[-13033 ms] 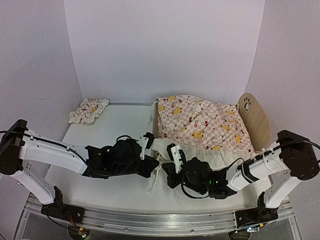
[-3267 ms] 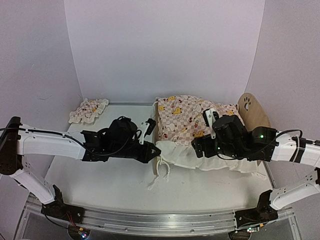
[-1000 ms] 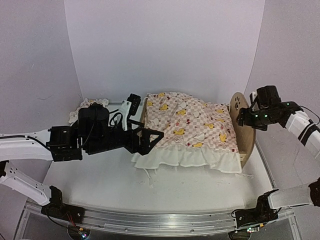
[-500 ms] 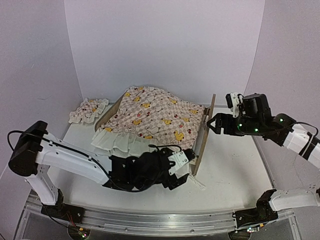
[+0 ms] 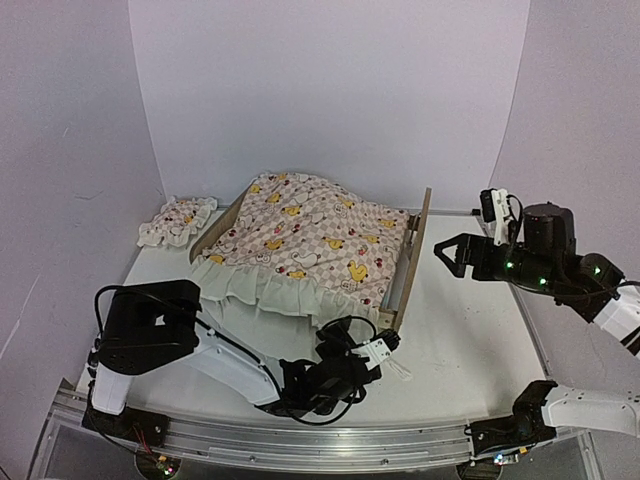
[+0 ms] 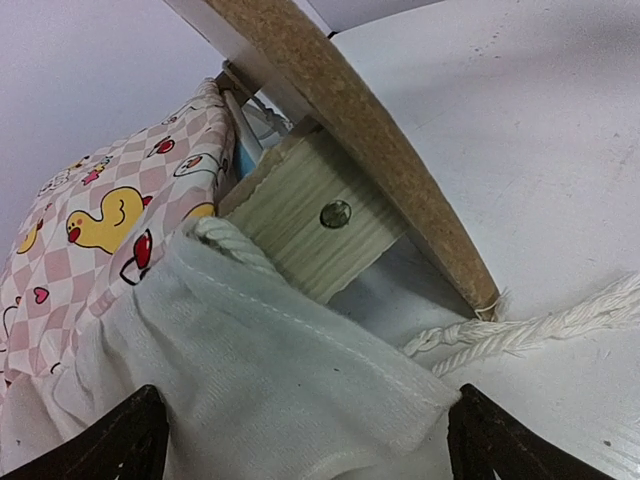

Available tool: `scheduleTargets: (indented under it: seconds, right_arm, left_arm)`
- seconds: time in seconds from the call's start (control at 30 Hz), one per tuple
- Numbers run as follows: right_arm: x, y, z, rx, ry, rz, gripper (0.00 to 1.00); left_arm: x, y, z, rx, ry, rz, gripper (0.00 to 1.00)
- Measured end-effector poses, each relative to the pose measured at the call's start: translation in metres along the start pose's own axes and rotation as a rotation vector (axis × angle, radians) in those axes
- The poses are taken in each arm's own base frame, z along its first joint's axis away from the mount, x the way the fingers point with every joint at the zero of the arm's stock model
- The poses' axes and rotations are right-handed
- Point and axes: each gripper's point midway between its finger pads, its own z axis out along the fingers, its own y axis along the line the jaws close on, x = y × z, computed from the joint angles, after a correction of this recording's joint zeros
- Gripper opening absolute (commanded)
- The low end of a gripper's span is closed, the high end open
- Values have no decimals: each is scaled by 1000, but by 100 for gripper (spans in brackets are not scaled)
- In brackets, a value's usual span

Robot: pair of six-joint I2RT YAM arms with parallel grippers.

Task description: Set up the pet bed

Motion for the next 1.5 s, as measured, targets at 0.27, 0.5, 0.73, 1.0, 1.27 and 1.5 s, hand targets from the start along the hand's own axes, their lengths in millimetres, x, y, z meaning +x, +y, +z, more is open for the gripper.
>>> scheduleTargets:
  seconds: [0.27, 0.5, 0.73, 1.0, 1.27, 1.5]
  right_arm:
    - [1, 0, -3, -6, -3, -1, 93]
    - [11, 0, 0, -19, 25, -23, 86]
    - [20, 19, -3, -119, 60, -106, 80]
    - [28, 98, -1, -325, 123, -250, 74]
    - [64, 146, 71, -186, 228, -311, 39]
    - [103, 122, 123, 9, 254, -323, 32]
  left_arm:
    - [3, 12, 8, -188, 15, 13, 56]
    - [-4, 37, 0, -290, 18, -18, 0]
    - [-32, 100, -40, -309, -17, -135, 0]
    - [-63, 179, -47, -168, -83, -471, 0]
    - [-48, 198, -25, 13, -58, -626, 0]
    - [-32, 191, -22, 115, -25, -676, 0]
